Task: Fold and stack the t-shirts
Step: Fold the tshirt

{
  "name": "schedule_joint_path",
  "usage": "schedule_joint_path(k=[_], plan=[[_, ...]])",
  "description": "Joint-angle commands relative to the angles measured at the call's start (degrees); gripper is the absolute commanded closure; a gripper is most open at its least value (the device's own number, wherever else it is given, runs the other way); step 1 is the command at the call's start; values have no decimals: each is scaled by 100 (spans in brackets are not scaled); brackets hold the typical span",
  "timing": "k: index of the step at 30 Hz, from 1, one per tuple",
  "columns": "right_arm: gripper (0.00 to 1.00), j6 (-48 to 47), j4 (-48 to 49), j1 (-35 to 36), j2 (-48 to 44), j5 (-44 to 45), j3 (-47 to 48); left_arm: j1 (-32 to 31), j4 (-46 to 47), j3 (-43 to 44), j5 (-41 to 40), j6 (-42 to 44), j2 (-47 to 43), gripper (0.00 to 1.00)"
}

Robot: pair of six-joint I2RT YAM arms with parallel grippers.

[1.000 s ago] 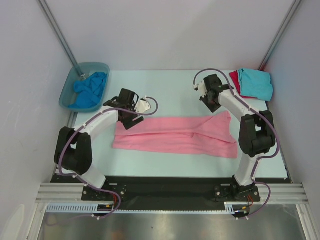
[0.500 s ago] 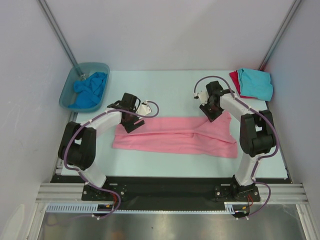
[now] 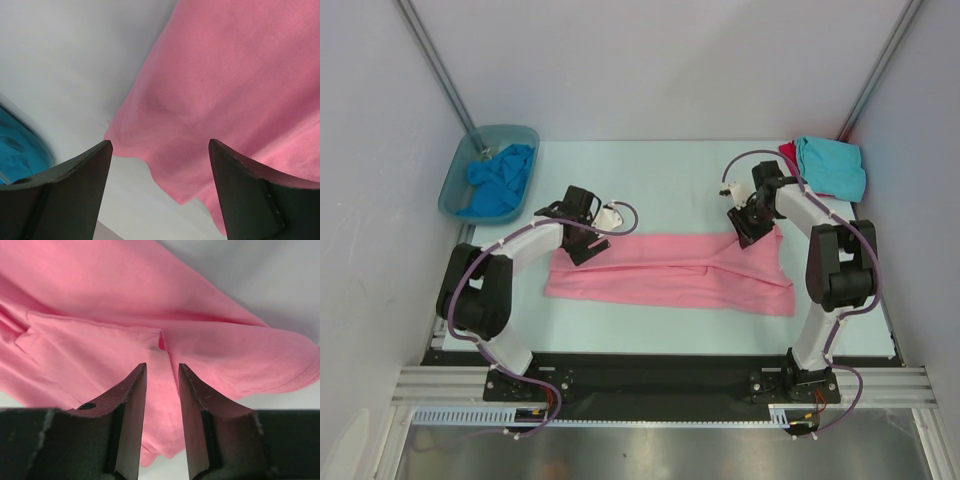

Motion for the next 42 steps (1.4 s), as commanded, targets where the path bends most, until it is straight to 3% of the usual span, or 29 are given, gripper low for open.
schedule_joint_path(k=[1,18,23,42], plan=[[62,-259,-187,8,95,-589,273,-16,94,11,-19,-107,-61,16],[67,-435,-179,8,429,-880,476,-34,85,38,-116,-98,-8,16],[63,-417,-100,25,219,-731,449,-43,85,38,-81,-98,1,16],[62,-470,23,-142,376,-695,537,-60,85,38,-90,-98,62,16]])
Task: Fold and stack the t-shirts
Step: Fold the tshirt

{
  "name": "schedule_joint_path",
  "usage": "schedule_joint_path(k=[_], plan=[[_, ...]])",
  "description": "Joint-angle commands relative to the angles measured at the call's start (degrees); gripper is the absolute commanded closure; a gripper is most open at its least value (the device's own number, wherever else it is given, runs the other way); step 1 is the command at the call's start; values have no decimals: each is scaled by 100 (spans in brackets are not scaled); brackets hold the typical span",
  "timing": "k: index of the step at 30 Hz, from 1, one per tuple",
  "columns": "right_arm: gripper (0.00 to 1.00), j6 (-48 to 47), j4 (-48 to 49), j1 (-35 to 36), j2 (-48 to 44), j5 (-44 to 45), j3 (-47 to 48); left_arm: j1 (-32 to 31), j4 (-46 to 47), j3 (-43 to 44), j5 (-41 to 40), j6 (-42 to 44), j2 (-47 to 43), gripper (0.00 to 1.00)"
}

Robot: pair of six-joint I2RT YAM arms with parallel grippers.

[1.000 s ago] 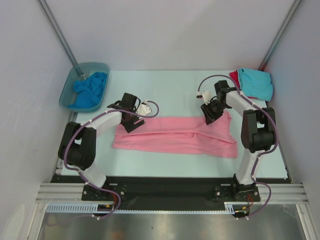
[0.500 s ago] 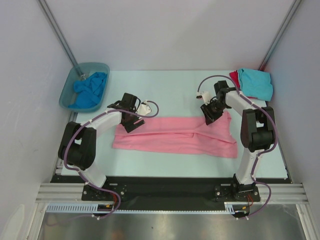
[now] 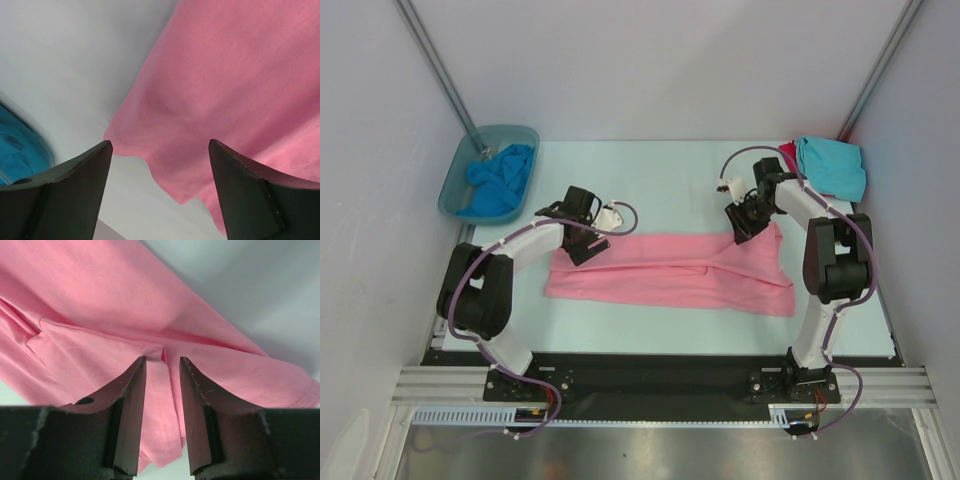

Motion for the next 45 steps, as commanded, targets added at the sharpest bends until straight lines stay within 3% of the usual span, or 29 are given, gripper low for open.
schedule_joint_path(k=[1,12,16,19,20,21,22,32,45], plan=[[62,-105,52,-24,59,-68,118,-36,83,40,-2,-57,58,16],[63,-210,-1,38,139,-227,12,-36,74,75,-55,-39,93,16],[69,-324,-115,108,174,-315,-23,-36,92,58,-64,-39,93,16],[81,-377,-176,143,191,-358,-32,-36,109,40,-82,-39,85,16],[93,-378,-194,161,191,-367,-24,-36,118,40,-90,-39,76,16],[98,-386,-194,161,200,-376,-23,-36,127,31,-90,-39,85,16],[100,-369,-212,161,200,-368,-15,-36,135,22,-90,-39,76,16],[100,-378,-370,205,-484,-411,-94,-36,171,-13,-134,-13,85,16],[100,-843,-1423,459,-1364,-543,-392,-36,215,-13,-266,40,129,16]])
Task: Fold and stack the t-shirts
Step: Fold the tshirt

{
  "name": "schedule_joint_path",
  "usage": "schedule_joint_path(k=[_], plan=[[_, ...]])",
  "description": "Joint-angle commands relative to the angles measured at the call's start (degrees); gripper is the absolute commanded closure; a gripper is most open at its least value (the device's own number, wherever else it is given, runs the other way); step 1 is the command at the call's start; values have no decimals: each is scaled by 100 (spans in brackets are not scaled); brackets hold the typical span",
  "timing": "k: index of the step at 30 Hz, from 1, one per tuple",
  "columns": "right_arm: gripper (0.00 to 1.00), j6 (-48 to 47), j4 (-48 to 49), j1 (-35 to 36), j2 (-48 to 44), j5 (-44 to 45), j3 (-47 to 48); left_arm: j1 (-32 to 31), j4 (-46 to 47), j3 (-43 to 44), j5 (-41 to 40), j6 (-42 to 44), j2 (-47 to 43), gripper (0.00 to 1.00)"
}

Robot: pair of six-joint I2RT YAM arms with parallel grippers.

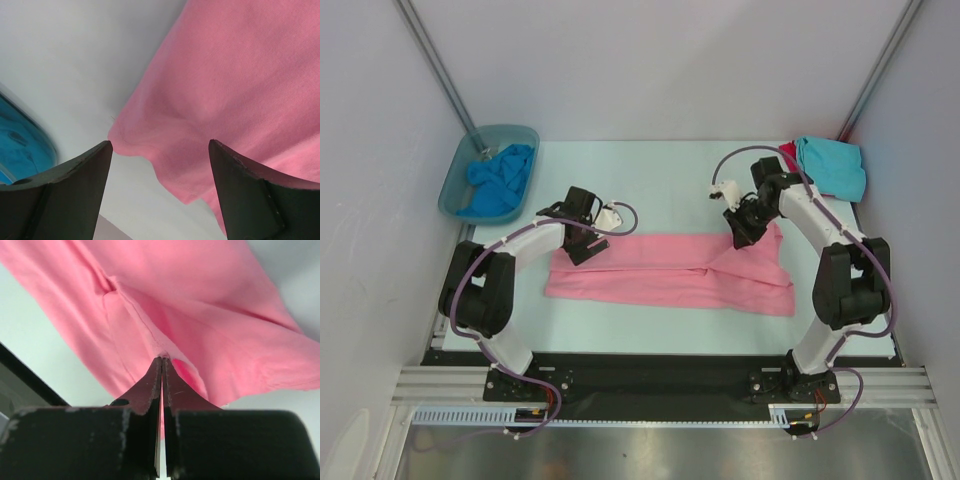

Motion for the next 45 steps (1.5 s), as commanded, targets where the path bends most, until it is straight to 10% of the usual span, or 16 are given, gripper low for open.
schedule_joint_path(k=[1,21,27,31,38,40,45], plan=[[100,-377,-594,169,-265,-95,-220,-32,123,-11,-72,44,32,16],[100,-1213,-1851,661,-836,-51,-826,-32,132,-11,-124,53,41,16],[69,-1345,-1852,1039,-670,54,-1222,-32,123,7,-151,53,15,16],[65,-1372,-1808,1101,-590,133,-1293,-32,123,-2,-195,53,15,16],[71,-758,-731,803,-626,579,-1047,-32,158,-19,-230,62,-29,16],[100,-468,-350,574,-538,722,-1020,-32,254,-63,-274,88,-38,16],[100,-238,573,179,15,1118,-1020,-32,650,-265,-555,150,6,17]])
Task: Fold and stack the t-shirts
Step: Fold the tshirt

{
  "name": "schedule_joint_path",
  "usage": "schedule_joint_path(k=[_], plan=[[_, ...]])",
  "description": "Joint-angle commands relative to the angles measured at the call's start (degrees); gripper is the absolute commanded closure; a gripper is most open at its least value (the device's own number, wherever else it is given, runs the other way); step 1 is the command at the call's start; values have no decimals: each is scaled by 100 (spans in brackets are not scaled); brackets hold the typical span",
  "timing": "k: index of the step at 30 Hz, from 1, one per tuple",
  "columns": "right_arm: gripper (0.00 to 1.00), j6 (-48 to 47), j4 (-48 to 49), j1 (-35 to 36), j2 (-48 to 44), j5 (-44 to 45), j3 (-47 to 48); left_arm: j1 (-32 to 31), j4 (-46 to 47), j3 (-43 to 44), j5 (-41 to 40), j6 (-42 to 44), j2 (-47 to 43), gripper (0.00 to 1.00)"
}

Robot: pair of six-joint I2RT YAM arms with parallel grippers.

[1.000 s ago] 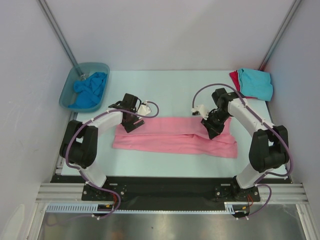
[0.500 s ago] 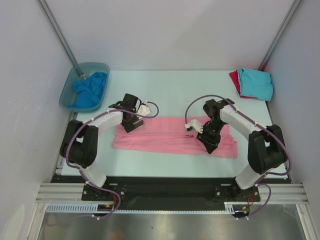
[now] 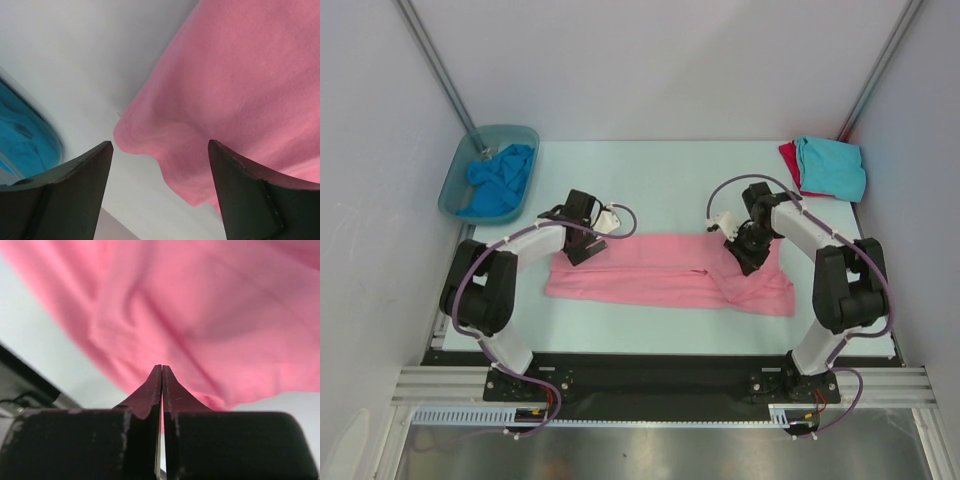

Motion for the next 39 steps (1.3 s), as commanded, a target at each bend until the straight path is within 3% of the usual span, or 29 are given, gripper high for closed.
schedule_joint_path(k=[1,12,23,39], plan=[[100,352,899,-317,374,372,169,-32,442,-139,-260,106,-57,18],[100,405,1147,-872,727,574,301,-32,566,-192,-225,62,-5,18],[100,151,75,-890,481,715,284,-32,566,-183,-313,159,39,18],[100,-175,-435,-837,-284,689,-867,-23,478,-200,-392,282,-66,18]])
